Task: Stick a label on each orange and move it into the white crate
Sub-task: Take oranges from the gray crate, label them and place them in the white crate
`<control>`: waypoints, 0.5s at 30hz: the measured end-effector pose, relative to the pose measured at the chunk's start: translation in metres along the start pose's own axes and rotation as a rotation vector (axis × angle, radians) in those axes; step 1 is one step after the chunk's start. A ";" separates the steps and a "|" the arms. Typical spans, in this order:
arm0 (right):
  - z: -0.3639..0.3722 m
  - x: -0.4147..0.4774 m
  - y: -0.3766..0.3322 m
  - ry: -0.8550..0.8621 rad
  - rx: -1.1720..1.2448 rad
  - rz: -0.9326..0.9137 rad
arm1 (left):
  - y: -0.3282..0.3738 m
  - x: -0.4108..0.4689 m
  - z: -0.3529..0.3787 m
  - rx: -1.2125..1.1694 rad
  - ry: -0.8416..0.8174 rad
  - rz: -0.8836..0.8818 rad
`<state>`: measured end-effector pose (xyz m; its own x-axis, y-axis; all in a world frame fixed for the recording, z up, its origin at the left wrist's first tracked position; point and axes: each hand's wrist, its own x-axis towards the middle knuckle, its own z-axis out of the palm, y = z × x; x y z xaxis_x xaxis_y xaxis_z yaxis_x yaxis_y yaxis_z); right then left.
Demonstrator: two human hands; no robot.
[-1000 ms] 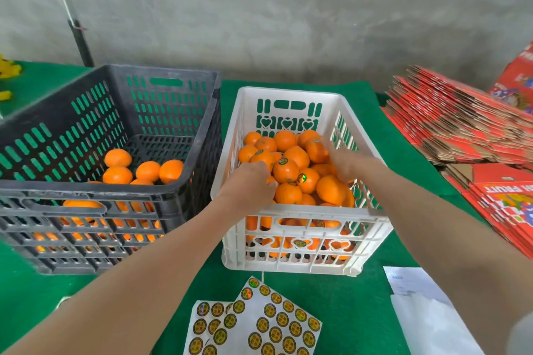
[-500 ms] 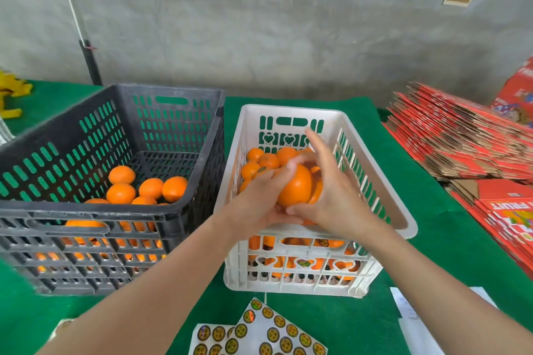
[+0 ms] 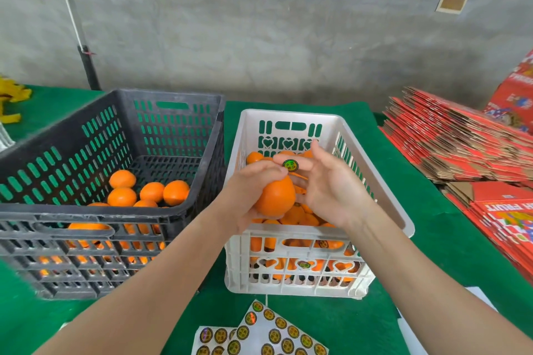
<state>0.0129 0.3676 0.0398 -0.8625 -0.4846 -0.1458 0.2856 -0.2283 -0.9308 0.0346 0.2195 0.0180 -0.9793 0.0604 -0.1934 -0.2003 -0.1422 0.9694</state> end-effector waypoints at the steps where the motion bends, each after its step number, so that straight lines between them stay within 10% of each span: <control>1: 0.002 0.000 0.000 0.004 -0.018 -0.007 | 0.001 0.001 0.001 0.010 0.011 -0.005; 15: 0.007 0.011 0.017 0.369 -0.372 -0.293 | 0.000 0.009 0.003 -0.087 0.166 -0.051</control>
<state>0.0114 0.3526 0.0247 -0.9903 -0.1062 0.0897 -0.0939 0.0351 -0.9950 0.0258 0.2235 0.0163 -0.9580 -0.0933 -0.2713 -0.2447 -0.2283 0.9424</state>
